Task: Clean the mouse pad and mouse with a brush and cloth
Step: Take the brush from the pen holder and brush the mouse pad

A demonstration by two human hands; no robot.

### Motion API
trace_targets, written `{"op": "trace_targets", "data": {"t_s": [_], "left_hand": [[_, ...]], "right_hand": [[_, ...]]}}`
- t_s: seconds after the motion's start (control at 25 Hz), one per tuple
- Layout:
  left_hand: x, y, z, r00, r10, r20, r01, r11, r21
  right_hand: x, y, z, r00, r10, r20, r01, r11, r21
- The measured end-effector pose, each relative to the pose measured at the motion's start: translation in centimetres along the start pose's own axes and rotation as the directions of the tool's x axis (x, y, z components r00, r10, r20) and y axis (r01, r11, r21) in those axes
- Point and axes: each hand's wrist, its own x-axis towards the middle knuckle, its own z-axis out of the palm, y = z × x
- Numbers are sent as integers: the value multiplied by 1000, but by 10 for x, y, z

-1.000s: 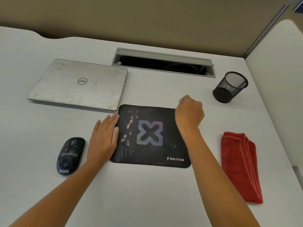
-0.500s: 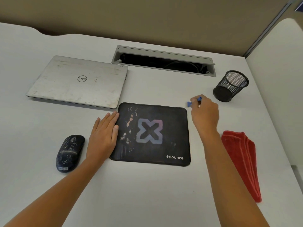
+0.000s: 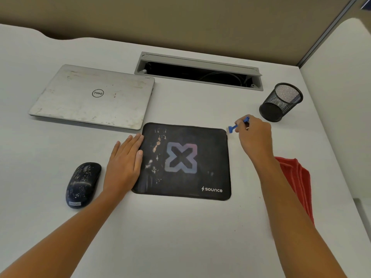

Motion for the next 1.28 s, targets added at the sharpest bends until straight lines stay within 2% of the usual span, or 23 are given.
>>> {"op": "trace_targets", "data": {"t_s": [0.08,0.16,0.24,0.28,0.32,0.44,0.52,0.56,0.64,0.72,0.8,0.84,0.88,0.92,0.96,1.0,1.04,1.08,1.12,1.16,1.2,1.24,1.28], "left_hand": [[0,-1,0,1000,-1,2,1,1000,0],[1,0,0,1000,-3,3,3,1000,5],[1,0,0,1000,-4,2,4,1000,6],[1,0,0,1000,-6,3,6,1000,5],[1,1,0,1000,-7,5,7,1000,3],[0,1,-1,1000,-4,5,4,1000,8],[0,2,-1,1000,-5,11,5,1000,7],[0,2,-2,1000,-5,13,5,1000,8],[0,2,-1,1000,-5,10,5,1000,14],[0,2,-1,1000,0,9,0,1000,19],[0,2,-2,1000,-1,11,0,1000,20],[0,2,-2,1000,-1,12,0,1000,19],[0,3,-2,1000,1,10,-1,1000,18],[1,3,-2,1000,2,8,-2,1000,18],[1,2,-2,1000,3,8,-3,1000,19],[0,2,-2,1000,3,8,-3,1000,20],[0,2,-2,1000,1,8,-1,1000,21],[0,2,-2,1000,0,6,0,1000,22],[0,2,-1,1000,0,5,0,1000,22],[0,1,-1,1000,0,4,0,1000,22],[0,0,-1,1000,-1,7,1,1000,20],[0,-1,-1,1000,-3,11,2,1000,17],[0,-1,0,1000,-3,14,3,1000,14]], "right_hand": [[0,-6,0,998,-22,63,20,999,30],[0,-4,-3,979,-24,202,34,998,-44],[-2,4,-14,917,52,395,-20,996,-85],[-5,4,-18,895,82,438,-53,996,-78],[-7,3,-20,906,86,415,-72,996,-49],[-2,-9,-17,983,37,181,-58,992,116],[-4,-18,-15,975,7,224,-28,995,91],[-7,-21,-14,948,0,319,-21,998,61],[-26,-35,-12,842,-41,537,-20,994,107],[-51,-52,-4,777,-191,600,68,973,221],[-67,-61,10,745,-301,595,109,935,336],[-69,-62,15,748,-302,591,92,929,359],[-68,-59,17,785,-259,563,73,941,331],[-64,-53,19,856,-186,482,71,966,247],[-59,-46,17,938,-100,332,74,993,91],[-55,-39,14,988,-60,142,73,993,-87],[-54,-35,12,997,-77,-3,76,982,-175],[-55,-34,12,996,-87,-29,82,988,-133],[-59,-39,14,993,-97,68,96,995,21],[-64,-46,18,962,-126,244,78,977,197],[-70,-53,24,886,-171,430,44,956,290],[-74,-57,28,815,-203,543,34,952,304],[-73,-56,31,807,-197,557,44,960,277]]}}
